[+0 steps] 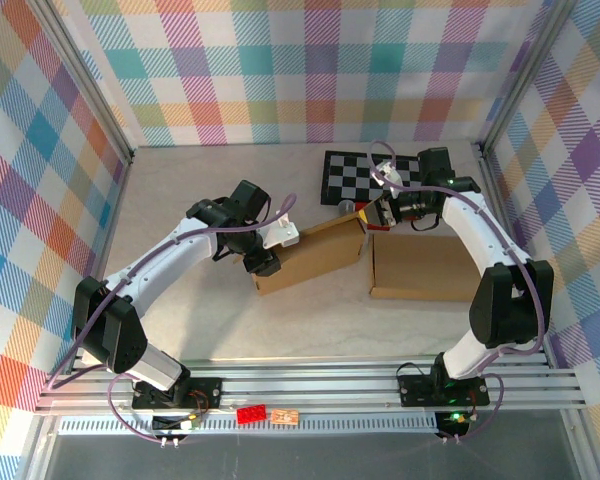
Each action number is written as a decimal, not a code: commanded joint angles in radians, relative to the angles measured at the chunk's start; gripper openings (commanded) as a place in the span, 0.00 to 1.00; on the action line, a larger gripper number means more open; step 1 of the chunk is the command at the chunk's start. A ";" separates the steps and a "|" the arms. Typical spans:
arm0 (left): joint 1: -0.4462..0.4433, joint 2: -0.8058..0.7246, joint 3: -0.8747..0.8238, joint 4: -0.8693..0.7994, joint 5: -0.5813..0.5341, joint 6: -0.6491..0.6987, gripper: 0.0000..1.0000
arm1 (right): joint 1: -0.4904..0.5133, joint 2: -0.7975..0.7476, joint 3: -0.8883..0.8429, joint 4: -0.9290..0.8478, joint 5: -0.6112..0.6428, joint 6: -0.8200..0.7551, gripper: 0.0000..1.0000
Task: Fold the paper box
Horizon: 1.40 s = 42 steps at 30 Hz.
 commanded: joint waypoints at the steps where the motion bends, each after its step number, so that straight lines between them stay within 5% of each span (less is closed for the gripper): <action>1: 0.006 0.011 0.030 -0.034 0.024 0.003 0.47 | 0.013 0.008 0.038 -0.021 0.032 -0.003 0.26; 14: 0.006 0.022 0.040 -0.037 0.026 0.001 0.47 | 0.049 -0.011 0.042 -0.054 0.186 -0.066 0.20; 26: 0.006 0.023 0.041 -0.035 0.019 -0.002 0.48 | 0.086 -0.004 0.086 -0.079 0.260 -0.048 0.00; 42: 0.023 0.021 0.041 0.000 -0.013 -0.045 0.47 | 0.166 0.007 0.130 -0.126 0.456 0.318 0.00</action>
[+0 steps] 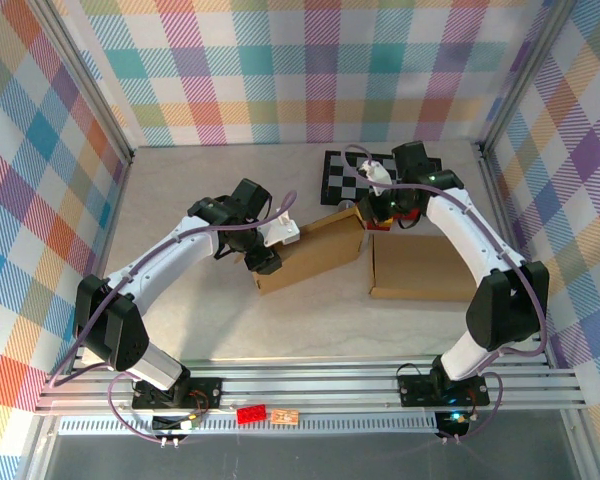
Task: Fold the paper box
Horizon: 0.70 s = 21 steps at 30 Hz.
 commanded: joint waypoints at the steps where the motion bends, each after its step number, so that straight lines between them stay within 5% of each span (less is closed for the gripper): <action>1: 0.017 0.006 0.025 -0.002 -0.009 -0.018 0.47 | 0.019 0.001 0.021 -0.047 0.054 0.140 0.00; 15: 0.023 0.016 0.035 -0.006 -0.031 -0.014 0.51 | 0.037 -0.024 0.000 -0.055 0.073 0.288 0.00; 21: 0.034 0.018 0.038 0.000 -0.012 -0.032 0.54 | 0.048 -0.087 -0.138 0.082 0.107 0.247 0.00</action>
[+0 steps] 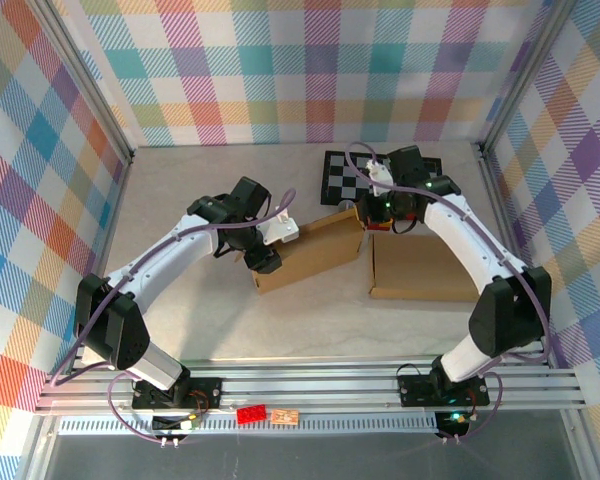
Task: Fold the paper box
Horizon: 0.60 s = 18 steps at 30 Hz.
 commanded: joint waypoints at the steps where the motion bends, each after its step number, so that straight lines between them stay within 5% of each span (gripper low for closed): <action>1: 0.027 0.010 0.026 0.004 -0.003 -0.034 0.54 | 0.010 -0.044 -0.090 0.045 0.032 -0.022 0.00; 18: 0.062 -0.030 -0.001 0.017 0.035 -0.090 0.62 | 0.081 -0.095 -0.236 0.215 0.130 0.011 0.00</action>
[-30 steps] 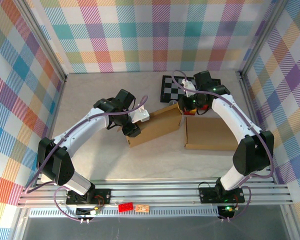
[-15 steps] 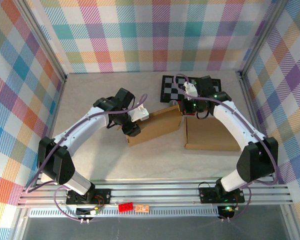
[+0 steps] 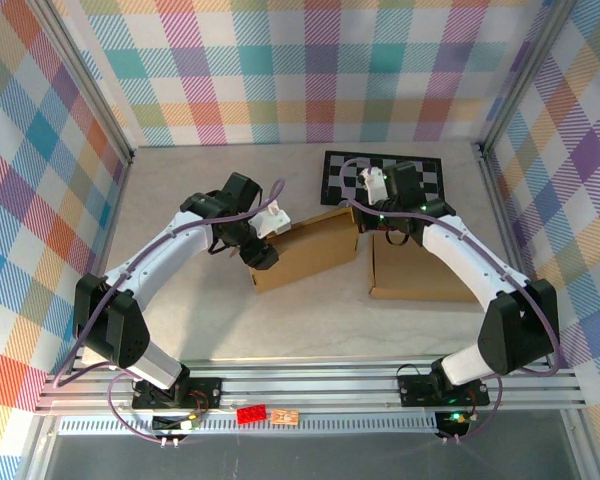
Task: Fold the paper box
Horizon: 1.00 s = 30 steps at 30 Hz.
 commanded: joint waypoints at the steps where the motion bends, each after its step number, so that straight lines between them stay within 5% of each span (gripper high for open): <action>1: 0.007 -0.037 -0.002 0.017 0.009 -0.022 0.63 | 0.020 -0.009 -0.043 -0.066 0.028 0.010 0.00; 14: 0.007 -0.172 -0.040 0.086 0.002 -0.158 0.75 | 0.039 -0.019 -0.029 -0.084 0.069 0.027 0.00; 22: 0.010 -0.256 -0.015 0.082 -0.165 -0.367 0.69 | 0.047 -0.004 -0.002 -0.105 0.084 0.031 0.00; 30: 0.012 -0.306 -0.018 -0.127 -0.334 -0.496 0.62 | 0.048 0.003 0.013 -0.120 0.084 0.027 0.00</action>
